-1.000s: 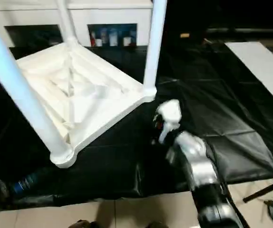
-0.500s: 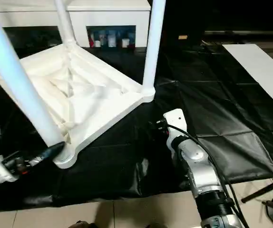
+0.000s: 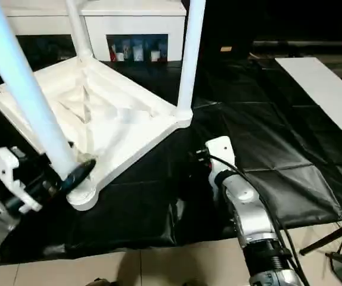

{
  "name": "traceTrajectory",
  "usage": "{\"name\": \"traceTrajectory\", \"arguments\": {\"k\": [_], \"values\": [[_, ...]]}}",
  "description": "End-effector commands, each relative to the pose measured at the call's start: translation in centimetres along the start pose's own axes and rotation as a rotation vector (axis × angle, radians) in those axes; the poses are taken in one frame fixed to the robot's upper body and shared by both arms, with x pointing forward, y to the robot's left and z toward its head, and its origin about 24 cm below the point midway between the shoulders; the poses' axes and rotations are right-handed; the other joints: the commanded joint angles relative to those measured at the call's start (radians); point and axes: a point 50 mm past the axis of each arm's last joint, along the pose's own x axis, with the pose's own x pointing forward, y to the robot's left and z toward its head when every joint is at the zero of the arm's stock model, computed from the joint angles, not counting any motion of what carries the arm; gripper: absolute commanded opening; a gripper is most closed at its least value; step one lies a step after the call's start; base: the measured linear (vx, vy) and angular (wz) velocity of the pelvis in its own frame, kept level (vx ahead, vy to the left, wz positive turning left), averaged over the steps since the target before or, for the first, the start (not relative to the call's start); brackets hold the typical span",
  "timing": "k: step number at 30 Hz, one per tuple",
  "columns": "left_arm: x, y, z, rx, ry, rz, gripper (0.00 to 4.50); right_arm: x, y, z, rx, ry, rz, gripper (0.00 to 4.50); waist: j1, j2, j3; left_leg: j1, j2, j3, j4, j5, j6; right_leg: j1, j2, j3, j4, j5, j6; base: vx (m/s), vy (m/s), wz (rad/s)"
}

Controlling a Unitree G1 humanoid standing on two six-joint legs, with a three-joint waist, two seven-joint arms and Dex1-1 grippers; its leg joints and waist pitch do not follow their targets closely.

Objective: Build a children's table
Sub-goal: Flip table

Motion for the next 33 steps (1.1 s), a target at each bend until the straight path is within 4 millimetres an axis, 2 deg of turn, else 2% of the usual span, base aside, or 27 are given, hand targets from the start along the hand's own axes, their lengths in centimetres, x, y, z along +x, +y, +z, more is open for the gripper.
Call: {"name": "traceTrajectory", "arguments": {"k": [1,2,4,5,7,8,9,11,12,14,15,16,17,18,19,20,21,23,25,29,30,32,33], "values": [[-0.2,0.6,0.2,0.026,-0.003,0.039,4.19,0.2,-0.2,1.3,-0.016,-0.035,0.000,3.89,0.003,0.007,-0.066,0.024,0.025,-0.014,-0.074,-0.248,-0.018,0.034,-0.035,0.031,-0.067,-0.158,-0.172,0.000,0.000,0.00],[-0.3,1.0,0.1,0.038,0.006,0.068,4.19,0.2,-0.3,1.4,-0.017,-0.037,-0.001,3.89,0.003,0.007,-0.066,0.024,0.025,-0.014,-0.074,-0.249,-0.019,0.034,-0.035,0.031,-0.066,-0.153,-0.173,0.000,0.000,0.00],[-0.8,1.7,0.1,0.059,0.010,0.118,3.81,0.2,-0.5,1.5,-0.021,-0.041,-0.009,3.89,0.002,0.005,-0.067,0.024,0.025,-0.014,-0.074,-0.251,-0.017,0.034,-0.034,0.030,-0.066,-0.147,-0.176,0.000,0.000,0.00],[-0.9,1.8,0.2,0.060,0.010,0.125,3.77,0.2,-0.6,1.6,-0.021,-0.043,-0.011,3.89,0.002,0.004,-0.067,0.024,0.024,-0.014,-0.074,-0.257,-0.017,0.034,-0.035,0.030,-0.067,-0.157,-0.175,0.000,0.000,0.00],[-2.3,2.5,0.4,0.048,-0.010,0.123,3.71,0.2,-1.0,1.9,-0.025,-0.059,-0.019,3.89,0.003,0.004,-0.065,0.025,0.024,-0.015,-0.075,-0.279,-0.020,0.031,-0.036,0.031,-0.070,-0.196,-0.171,0.000,0.000,0.00],[-2.4,2.5,0.4,0.048,-0.011,0.122,3.71,0.2,-1.0,1.9,-0.025,-0.059,-0.019,3.89,0.003,0.002,-0.063,0.025,0.024,-0.014,-0.075,-0.290,-0.022,0.030,-0.036,0.031,-0.072,-0.213,-0.168,0.000,0.000,0.00],[-3.0,2.5,0.4,0.035,-0.019,0.100,3.40,0.1,-1.1,2.0,-0.021,-0.066,-0.017,3.89,0.002,0.003,-0.062,0.024,0.023,-0.016,-0.076,-0.312,-0.029,0.029,-0.037,0.032,-0.074,-0.257,-0.158,0.000,0.000,0.00],[-4.1,2.6,0.3,0.023,-0.011,0.081,3.33,0.1,-1.3,2.1,-0.018,-0.073,-0.015,3.89,-0.001,0.002,-0.061,0.023,0.023,-0.018,-0.079,-0.330,-0.033,0.028,-0.036,0.031,-0.076,-0.288,-0.150,0.000,0.000,0.00],[-5.4,3.1,0.2,0.037,0.015,0.106,3.33,0.1,-1.4,2.2,-0.020,-0.079,-0.016,3.89,-0.001,-0.002,-0.060,0.025,0.024,-0.018,-0.079,-0.335,-0.033,0.025,-0.035,0.031,-0.078,-0.292,-0.147,0.000,0.000,0.00],[-6.0,3.4,0.1,0.041,0.023,0.118,3.28,0.1,-1.5,2.2,-0.020,-0.081,-0.016,3.89,-0.001,0.002,-0.058,0.032,0.025,-0.017,-0.081,-0.365,-0.034,0.018,-0.032,0.032,-0.080,-0.308,-0.144,0.000,0.000,0.00],[-7.6,4.6,0.0,0.089,0.055,0.194,3.09,0.1,-1.7,2.2,-0.019,-0.081,-0.017,3.89,-0.001,0.000,-0.056,0.030,0.024,-0.018,-0.081,-0.372,-0.032,0.016,-0.033,0.033,-0.083,-0.313,-0.141,0.000,0.000,0.00],[-7.9,4.8,0.0,0.096,0.060,0.207,2.99,0.1,-1.7,2.2,-0.019,-0.081,-0.017,3.89,-0.001,0.001,-0.057,0.030,0.024,-0.019,-0.082,-0.378,-0.033,0.017,-0.033,0.033,-0.082,-0.318,-0.138,0.000,0.000,0.00],[-8.7,5.5,0.0,0.111,0.077,0.247,2.95,0.1,-1.7,2.3,-0.020,-0.082,-0.016,3.89,-0.003,-0.009,-0.056,0.030,0.025,-0.019,-0.084,-0.378,-0.033,0.017,-0.032,0.032,-0.083,-0.313,-0.135,0.000,0.000,0.00],[-8.8,5.5,0.0,0.115,0.079,0.253,2.95,0.1,-1.7,2.3,-0.020,-0.082,-0.016,3.89,-0.001,-0.005,-0.056,0.031,0.025,-0.020,-0.084,-0.378,-0.033,0.017,-0.033,0.033,-0.081,-0.313,-0.135,0.000,0.000,0.00],[-9.8,6.6,0.2,0.163,0.103,0.336,2.95,0.1,-1.7,2.3,-0.019,-0.084,-0.012,3.89,-0.002,-0.008,-0.055,0.031,0.025,-0.020,-0.085,-0.384,-0.033,0.016,-0.033,0.033,-0.082,-0.323,-0.132,0.000,0.000,0.00],[-10.2,7.1,0.3,0.182,0.114,0.378,2.95,0.1,-1.7,2.3,-0.018,-0.085,-0.009,3.89,-0.001,-0.005,-0.055,0.033,0.026,-0.020,-0.085,-0.395,-0.036,0.014,-0.034,0.033,-0.083,-0.335,-0.126,0.000,0.000,0.00],[-10.4,7.7,0.4,0.207,0.127,0.427,2.95,0.2,-1.7,2.4,-0.018,-0.086,-0.007,3.89,-0.002,-0.008,-0.054,0.032,0.025,-0.022,-0.086,-0.405,-0.037,0.014,-0.033,0.033,-0.085,-0.348,-0.118,0.000,0.000,0.00],[-10.7,8.3,0.5,0.232,0.136,0.483,2.95,0.3,-1.6,2.5,-0.018,-0.089,-0.002,3.89,-0.002,-0.005,-0.055,0.036,0.027,-0.024,-0.087,-0.412,-0.043,0.012,-0.035,0.033,-0.084,-0.344,-0.120,0.000,0.000,0.00],[-10.9,9.4,0.9,0.269,0.104,0.612,2.95,0.6,-1.1,3.1,0.001,-0.123,0.037,3.89,0.000,-0.010,-0.056,0.039,0.027,-0.023,-0.086,-0.417,-0.043,0.010,-0.034,0.033,-0.083,-0.334,-0.124,0.000,0.000,0.00],[-10.3,9.5,0.9,0.264,0.070,0.616,2.95,0.5,0.2,4.0,0.043,-0.192,0.174,3.89,0.001,-0.006,-0.059,0.038,0.031,-0.025,-0.088,-0.410,-0.042,0.012,-0.036,0.033,-0.078,-0.283,-0.141,0.000,0.000,0.00],[-9.8,9.3,0.6,0.252,0.058,0.606,2.95,0.1,1.3,4.7,0.040,-0.250,0.308,3.89,0.003,-0.012,-0.062,0.037,0.034,-0.023,-0.088,-0.396,-0.035,0.016,-0.036,0.033,-0.073,-0.219,-0.154,0.000,0.000,0.00],[-9.4,9.2,0.5,0.252,0.058,0.599,2.95,-0.2,1.7,5.0,0.087,-0.277,0.386,3.89,0.007,-0.013,-0.065,0.037,0.033,-0.022,-0.086,-0.374,-0.023,0.019,-0.036,0.034,-0.069,-0.184,-0.160,0.000,0.000,0.00],[-9.1,9.2,0.4,0.253,0.055,0.598,2.97,-0.4,1.7,5.3,0.113,-0.302,0.413,4.15,0.011,-0.014,-0.065,0.038,0.034,-0.022,-0.086,-0.364,-0.017,0.018,-0.035,0.034,-0.068,-0.167,-0.164,0.000,0.000,0.00]]}}
